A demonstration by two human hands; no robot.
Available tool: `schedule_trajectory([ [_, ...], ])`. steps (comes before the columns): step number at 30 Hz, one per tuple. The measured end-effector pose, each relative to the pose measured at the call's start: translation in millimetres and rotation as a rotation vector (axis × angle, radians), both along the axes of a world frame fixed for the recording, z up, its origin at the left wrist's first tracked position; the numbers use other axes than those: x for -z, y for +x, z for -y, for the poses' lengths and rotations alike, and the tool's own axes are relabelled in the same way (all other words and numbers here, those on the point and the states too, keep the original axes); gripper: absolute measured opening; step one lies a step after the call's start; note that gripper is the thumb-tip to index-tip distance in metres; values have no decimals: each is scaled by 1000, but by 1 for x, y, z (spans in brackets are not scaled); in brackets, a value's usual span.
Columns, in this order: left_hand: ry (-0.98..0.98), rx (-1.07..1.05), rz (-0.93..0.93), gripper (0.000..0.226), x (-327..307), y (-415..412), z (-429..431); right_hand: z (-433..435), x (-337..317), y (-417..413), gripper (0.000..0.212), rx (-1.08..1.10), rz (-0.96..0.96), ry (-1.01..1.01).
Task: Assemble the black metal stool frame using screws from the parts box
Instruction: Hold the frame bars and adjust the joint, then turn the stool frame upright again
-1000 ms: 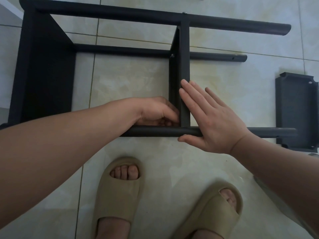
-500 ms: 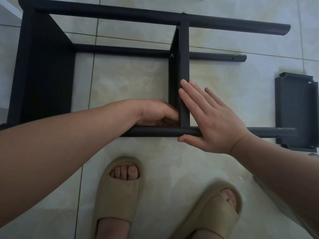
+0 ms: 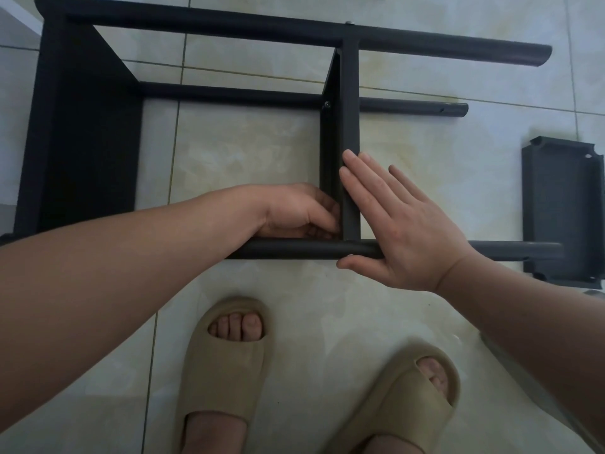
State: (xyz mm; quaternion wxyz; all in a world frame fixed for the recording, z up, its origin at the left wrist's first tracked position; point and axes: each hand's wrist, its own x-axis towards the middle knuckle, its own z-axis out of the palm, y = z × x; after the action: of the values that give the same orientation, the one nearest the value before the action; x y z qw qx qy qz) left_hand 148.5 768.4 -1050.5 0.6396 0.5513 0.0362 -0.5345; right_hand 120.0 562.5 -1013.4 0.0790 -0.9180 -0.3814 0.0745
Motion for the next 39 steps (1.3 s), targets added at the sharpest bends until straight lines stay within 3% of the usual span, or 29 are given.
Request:
schedule_trajectory([
  [7,-82,48,-99,19,2,2,-3,1,1,0,101,-4,-8,9],
  [9,65,61,-23,18,3,2,-1,1,0,0,101,0,-25,-16],
  [13,591,221,472,15,-7,-1,-6,-4,-15,-2,104,38,-153,-139],
  [18,767,306,578,9,-56,-6,-25,-12,-46,-2,106,160,-329,-219],
  [23,908,298,849,12,-107,6,-9,6,-75,-16,76,335,-362,-158],
  [29,1015,344,1142,52,-124,47,34,39,-82,-20,58,534,-432,-105],
  [33,1154,391,1211,67,-115,93,62,55,-63,-19,53,503,-531,-191],
  [36,1164,377,1191,64,-103,129,75,67,-48,-16,38,395,-486,-301],
  [39,1196,398,1117,56,-87,155,82,79,-36,-15,27,371,-467,-256],
])
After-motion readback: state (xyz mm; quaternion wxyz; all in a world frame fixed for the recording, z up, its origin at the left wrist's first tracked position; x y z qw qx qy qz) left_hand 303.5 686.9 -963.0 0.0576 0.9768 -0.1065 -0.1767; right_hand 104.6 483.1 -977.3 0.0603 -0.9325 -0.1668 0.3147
